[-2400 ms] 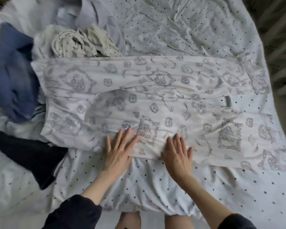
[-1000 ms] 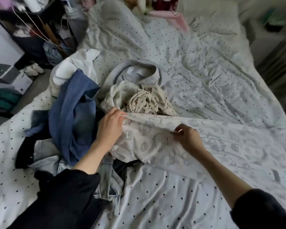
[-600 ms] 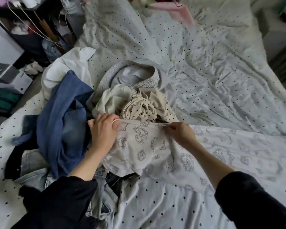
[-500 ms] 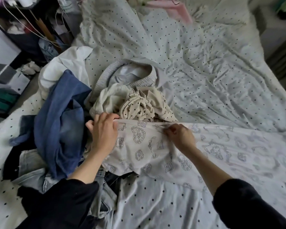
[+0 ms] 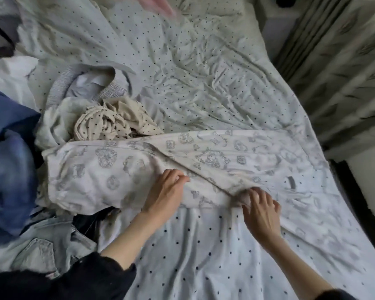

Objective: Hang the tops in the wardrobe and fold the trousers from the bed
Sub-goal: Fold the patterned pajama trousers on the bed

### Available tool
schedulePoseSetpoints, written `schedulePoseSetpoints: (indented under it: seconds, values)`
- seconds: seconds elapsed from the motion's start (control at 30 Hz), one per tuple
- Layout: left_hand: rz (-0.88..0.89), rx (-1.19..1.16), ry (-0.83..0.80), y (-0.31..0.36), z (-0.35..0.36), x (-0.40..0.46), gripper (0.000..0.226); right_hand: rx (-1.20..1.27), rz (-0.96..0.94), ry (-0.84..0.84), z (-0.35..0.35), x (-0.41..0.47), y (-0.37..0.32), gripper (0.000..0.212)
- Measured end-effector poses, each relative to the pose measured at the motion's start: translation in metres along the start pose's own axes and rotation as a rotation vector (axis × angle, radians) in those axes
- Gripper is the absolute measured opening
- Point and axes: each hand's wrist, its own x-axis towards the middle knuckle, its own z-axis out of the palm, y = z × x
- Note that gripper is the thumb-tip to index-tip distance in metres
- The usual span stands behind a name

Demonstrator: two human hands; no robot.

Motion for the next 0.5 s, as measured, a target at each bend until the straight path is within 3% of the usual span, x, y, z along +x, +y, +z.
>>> schedulePoseSetpoints:
  seconds: [0.13, 0.37, 0.5]
  values:
    - [0.13, -0.054, -0.109, 0.061, 0.048, 0.013, 0.05, -0.035, 0.08, -0.016, 0.008, -0.009, 0.067, 0.045]
    - [0.133, 0.059, -0.226, 0.139, 0.111, 0.031, 0.052, -0.076, -0.121, -0.023, 0.018, -0.011, 0.158, 0.076]
    - [0.116, 0.12, -0.253, 0.165, 0.129, 0.038, 0.065, -0.069, -0.171, -0.185, 0.03, -0.008, 0.202, 0.096]
